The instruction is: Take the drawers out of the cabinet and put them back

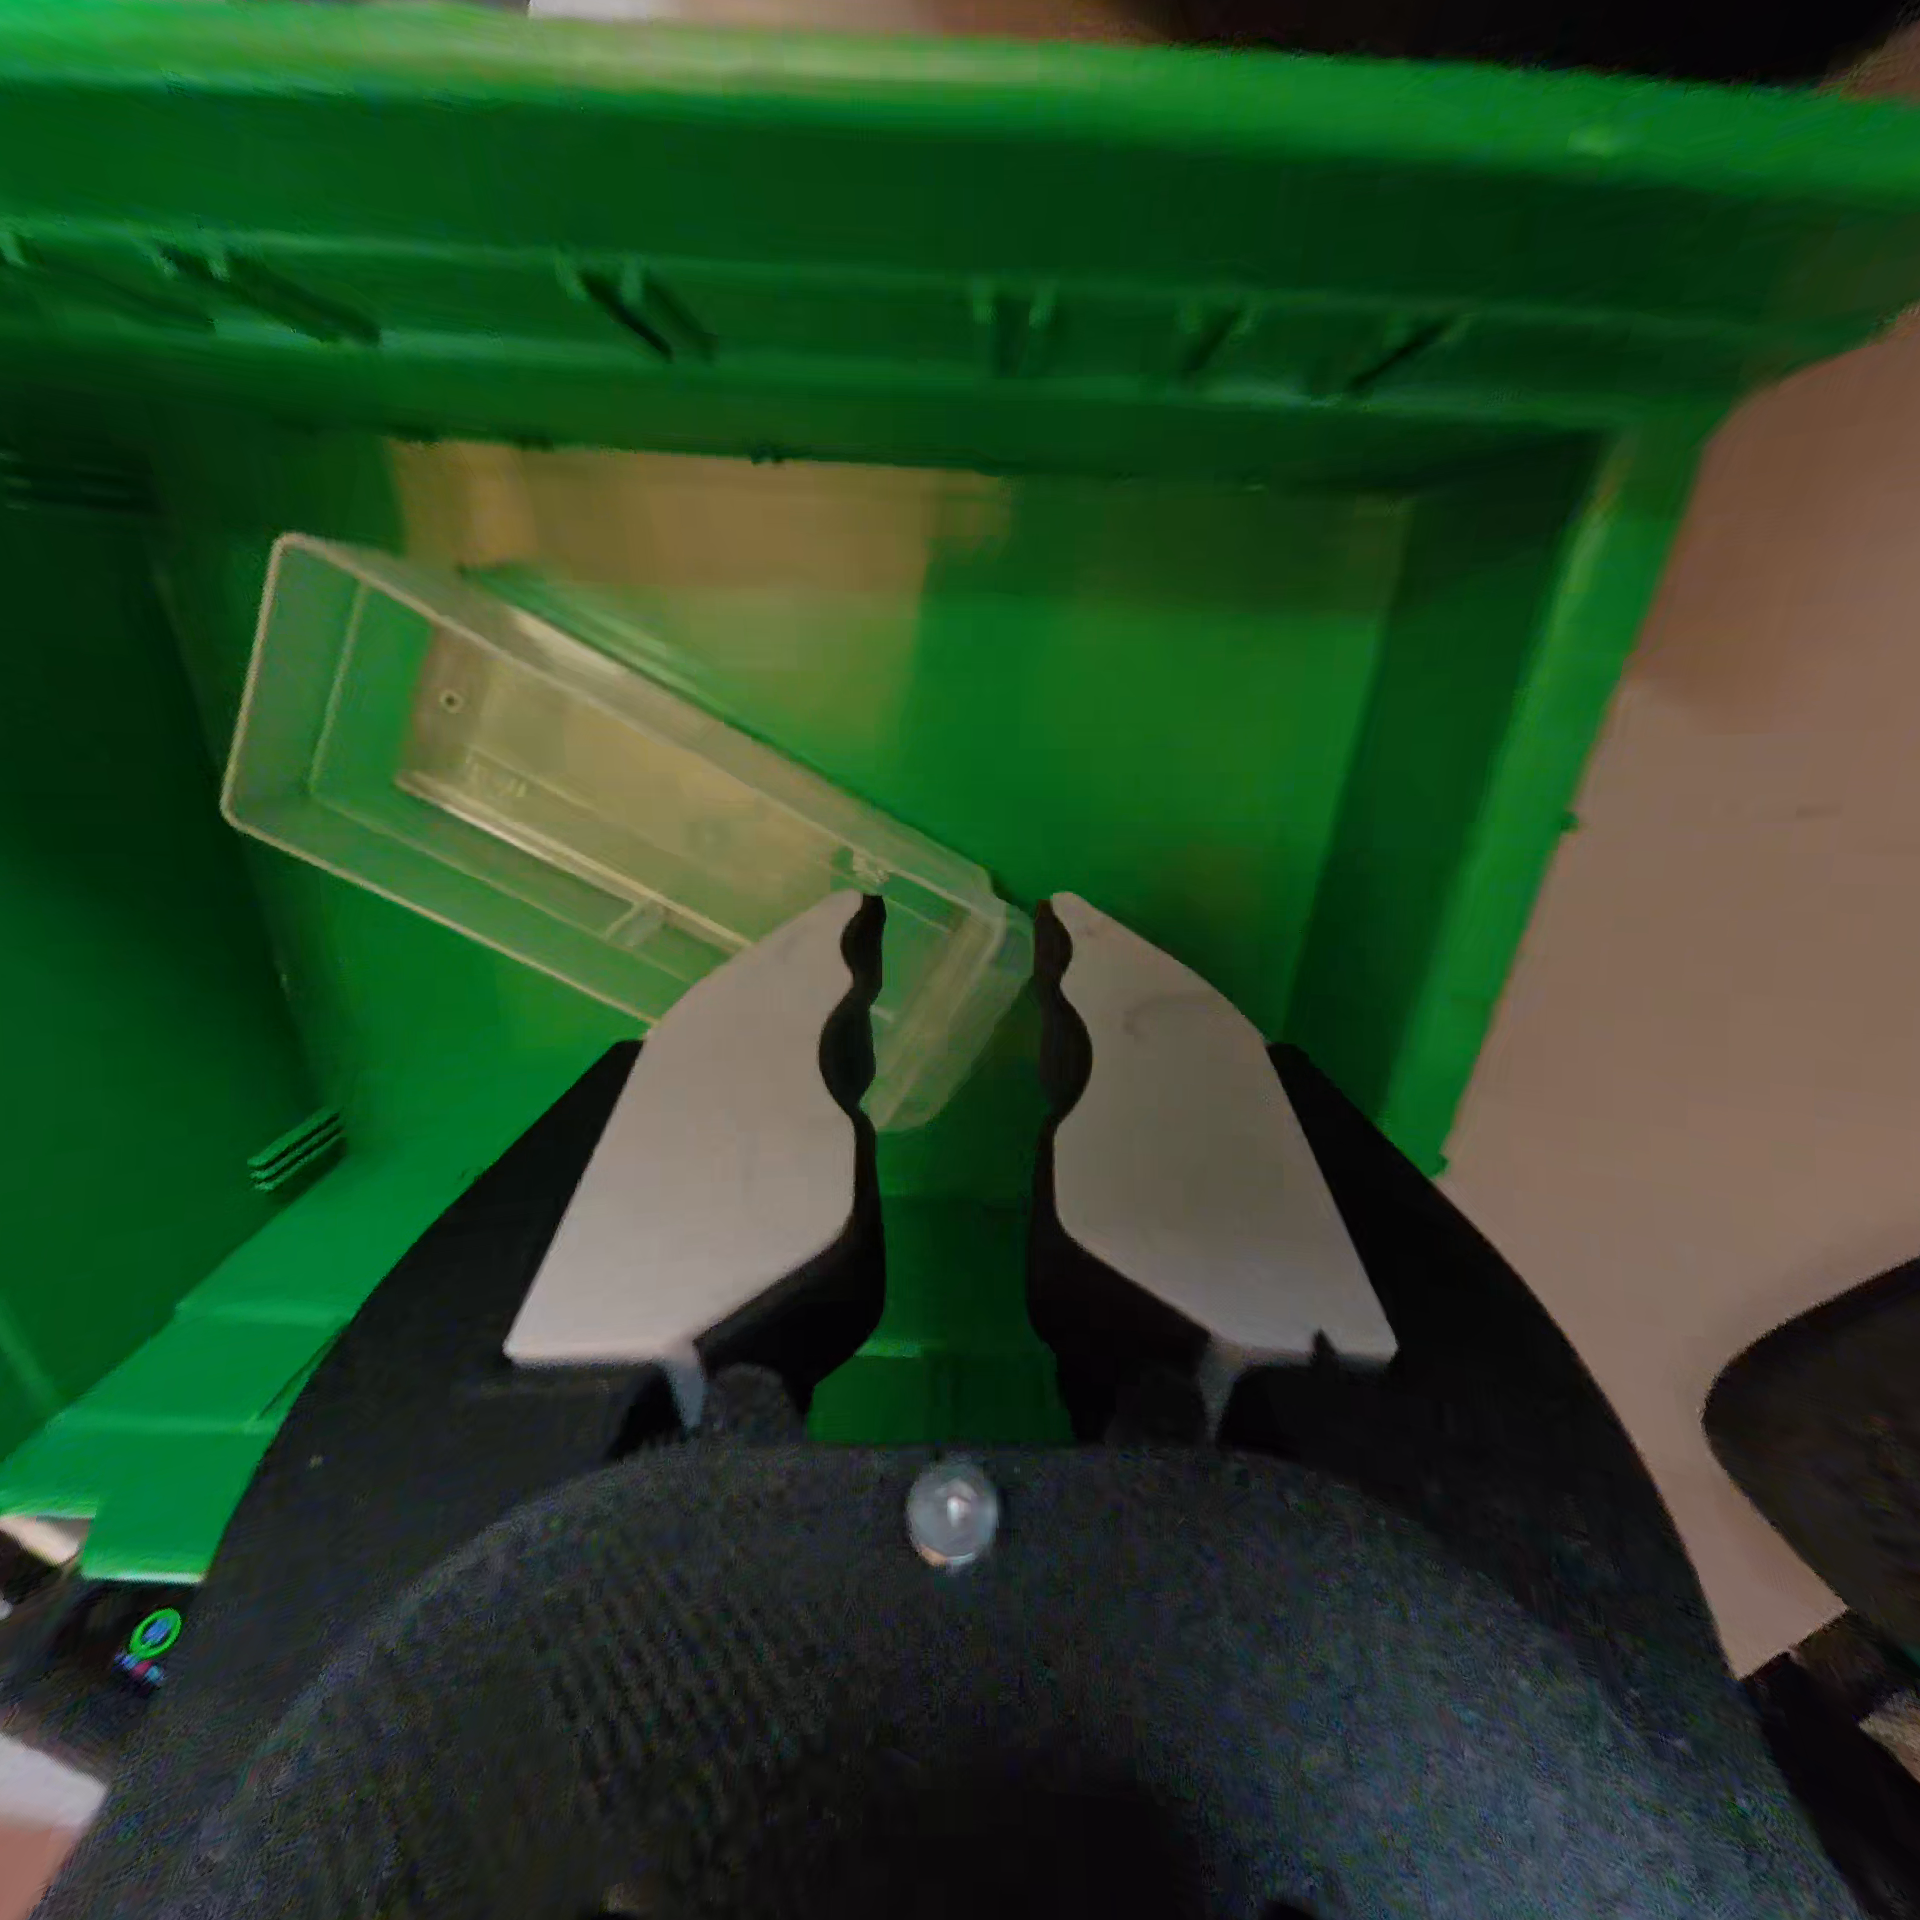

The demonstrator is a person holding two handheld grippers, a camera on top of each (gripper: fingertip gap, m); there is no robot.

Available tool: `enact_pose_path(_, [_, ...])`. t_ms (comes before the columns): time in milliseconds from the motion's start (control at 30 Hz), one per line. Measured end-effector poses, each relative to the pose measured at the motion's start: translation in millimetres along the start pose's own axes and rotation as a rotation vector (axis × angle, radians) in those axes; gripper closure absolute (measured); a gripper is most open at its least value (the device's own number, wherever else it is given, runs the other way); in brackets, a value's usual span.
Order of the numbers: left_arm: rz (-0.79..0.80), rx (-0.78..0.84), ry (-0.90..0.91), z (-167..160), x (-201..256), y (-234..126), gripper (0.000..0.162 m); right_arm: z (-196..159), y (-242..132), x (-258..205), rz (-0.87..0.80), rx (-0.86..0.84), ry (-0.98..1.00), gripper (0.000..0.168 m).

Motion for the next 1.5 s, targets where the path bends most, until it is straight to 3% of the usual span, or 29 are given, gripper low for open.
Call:
enact_pose_path(33, [-0.011, 0.024, 0.001, 1, 4, -4, 0.131, 0, 0, 0, 0.001, 0.001, 0.001, 0.168])
enact_pose_path(100, [-0.007, 0.025, 0.021, -3, 10, -8, 0.124, 0, 0, 0, 0.006, 0.003, 0.005, 0.168])
enact_pose_path(267, [0.093, -0.081, 0.103, -27, 12, 6, 0.13, 0, 0, 1, 0.016, 0.005, 0.01, 0.168])
enact_pose_path(433, [0.214, -0.121, 0.14, -29, 12, 15, 0.142, 0, 0, 0, 0.009, 0.007, 0.007, 0.168])
enact_pose_path(667, [0.239, -0.036, 0.146, -5, 49, -48, 0.143, 0, 0, 1, 0.015, 0.007, 0.008, 0.168])
enact_pose_path(833, [0.206, 0.083, 0.246, 37, 113, -112, 0.143, 0, 0, 1, 0.013, 0.007, 0.008, 0.168])
enact_pose_path(1067, [0.087, 0.445, 0.448, 129, 213, -186, 0.143, 0, 0, -1, 0.001, 0.001, -0.005, 0.168])
enact_pose_path(1267, [0.014, 0.68, 0.581, 195, 266, -187, 0.143, -1, 0, -1, 0.017, 0.008, 0.006, 0.168])
enact_pose_path(1500, [0.053, 0.799, 0.62, 255, 271, -170, 0.143, -1, -2, 0, 0.041, 0.015, 0.017, 0.168])
Point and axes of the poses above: each gripper's, where its closed fingertips meet, y out along the fingers, z out of its top, x = y × z across the jaws, the point moved 4 cm from there along -y, back along the fingers, and after that the axes turned 11 degrees about y, right-handed, at the moved point
